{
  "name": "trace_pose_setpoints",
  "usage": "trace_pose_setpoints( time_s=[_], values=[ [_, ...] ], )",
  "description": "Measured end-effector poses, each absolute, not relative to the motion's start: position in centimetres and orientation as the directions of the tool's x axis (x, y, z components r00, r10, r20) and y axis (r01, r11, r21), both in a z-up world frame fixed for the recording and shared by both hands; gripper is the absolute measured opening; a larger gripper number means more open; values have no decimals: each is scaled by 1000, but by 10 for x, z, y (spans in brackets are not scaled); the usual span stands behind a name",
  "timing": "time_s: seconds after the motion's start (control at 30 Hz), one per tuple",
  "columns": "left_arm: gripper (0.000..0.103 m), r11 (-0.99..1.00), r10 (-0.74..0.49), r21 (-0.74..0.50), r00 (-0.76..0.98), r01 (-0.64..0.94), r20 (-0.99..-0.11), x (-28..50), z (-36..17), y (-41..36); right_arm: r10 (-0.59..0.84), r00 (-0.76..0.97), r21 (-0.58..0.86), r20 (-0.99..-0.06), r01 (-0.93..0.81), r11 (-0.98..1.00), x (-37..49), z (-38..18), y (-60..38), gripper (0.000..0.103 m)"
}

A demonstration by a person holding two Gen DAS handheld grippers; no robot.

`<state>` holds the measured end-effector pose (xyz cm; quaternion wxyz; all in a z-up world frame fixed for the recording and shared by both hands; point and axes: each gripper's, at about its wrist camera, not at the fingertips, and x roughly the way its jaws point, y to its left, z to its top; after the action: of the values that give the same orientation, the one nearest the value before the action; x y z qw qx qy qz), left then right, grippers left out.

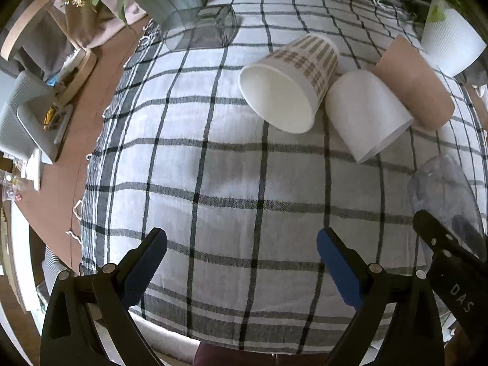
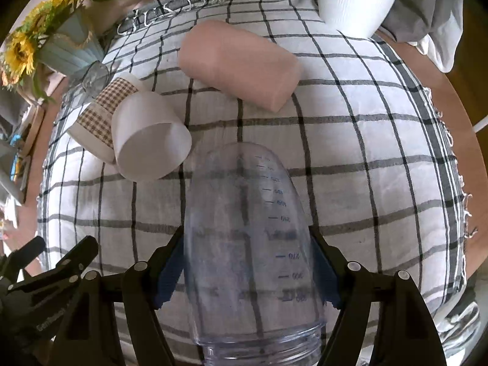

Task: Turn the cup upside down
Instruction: 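Lift the clear cup with the right gripper and rotate it rim-down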

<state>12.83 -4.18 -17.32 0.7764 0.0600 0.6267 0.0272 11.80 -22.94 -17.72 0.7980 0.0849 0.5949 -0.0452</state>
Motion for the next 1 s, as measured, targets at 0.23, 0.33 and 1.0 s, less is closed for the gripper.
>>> trace_pose_setpoints(
  time_s=[0.23,0.33,1.0],
  values=[
    [100,991,129,135,197,20,-972,128,-182,-36,54,247,97,-967,163,982,118,-192,-222,74],
    [100,991,129,135,187,21,-974,127,-184,-36,57,240,98,-969,160,982,115,-196,-219,73],
    [100,997,66,72,232,17,-971,122,-146,-41,63,369,129,-927,157,979,96,-139,-220,83]
  ],
)
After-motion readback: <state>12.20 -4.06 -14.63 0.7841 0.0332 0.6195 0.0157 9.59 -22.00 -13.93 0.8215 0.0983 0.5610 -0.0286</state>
